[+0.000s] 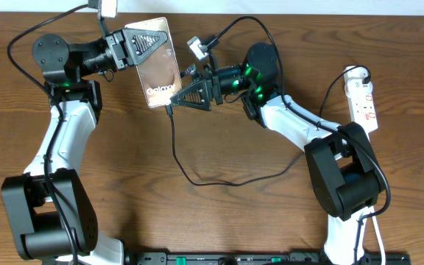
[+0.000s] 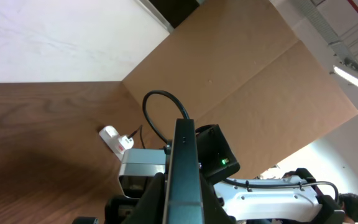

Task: Plug charger to phone and switch on socket
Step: 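Open the right gripper and withdraw it to the upper right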

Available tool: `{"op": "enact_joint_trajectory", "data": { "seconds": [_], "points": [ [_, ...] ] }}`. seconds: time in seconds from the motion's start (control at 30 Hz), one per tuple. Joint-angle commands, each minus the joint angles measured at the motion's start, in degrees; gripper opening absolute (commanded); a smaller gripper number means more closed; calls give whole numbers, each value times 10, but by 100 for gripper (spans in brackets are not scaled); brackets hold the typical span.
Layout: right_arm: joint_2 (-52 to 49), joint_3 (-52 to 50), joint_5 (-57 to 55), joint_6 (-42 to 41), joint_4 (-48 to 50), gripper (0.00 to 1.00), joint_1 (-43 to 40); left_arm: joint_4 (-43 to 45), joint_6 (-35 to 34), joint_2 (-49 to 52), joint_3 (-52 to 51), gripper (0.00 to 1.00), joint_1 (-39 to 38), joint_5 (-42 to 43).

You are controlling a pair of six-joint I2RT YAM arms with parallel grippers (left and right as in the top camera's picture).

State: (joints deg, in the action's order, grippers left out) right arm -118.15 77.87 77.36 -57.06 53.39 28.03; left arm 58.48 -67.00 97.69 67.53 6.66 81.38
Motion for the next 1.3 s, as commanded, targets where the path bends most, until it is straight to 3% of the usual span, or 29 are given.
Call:
{"op": "enact_joint_trajectory", "data": {
  "seconds": [0.0, 0.2, 0.47, 0.87, 1.13, 1.27],
  "points": [
    [2, 9, -3, 5, 0, 99, 0, 5, 10, -14, 9, 8, 6, 5],
    [2, 9, -3, 5, 0, 99, -9, -2, 10, -14, 9, 7, 38, 22],
    [2, 9, -12, -2, -24, 99, -34, -92, 10, -15, 9, 7, 93, 24],
    [2, 9, -214, 33, -391, 99, -100, -98, 10, -14, 9, 7, 98, 36],
    [35, 9, -366, 95, -525, 99, -123, -107, 32, -14, 9, 8, 96, 58],
    [86, 9, -449, 142, -600, 99, -123, -161, 87, -14, 8, 8, 96, 60]
  ]
}}
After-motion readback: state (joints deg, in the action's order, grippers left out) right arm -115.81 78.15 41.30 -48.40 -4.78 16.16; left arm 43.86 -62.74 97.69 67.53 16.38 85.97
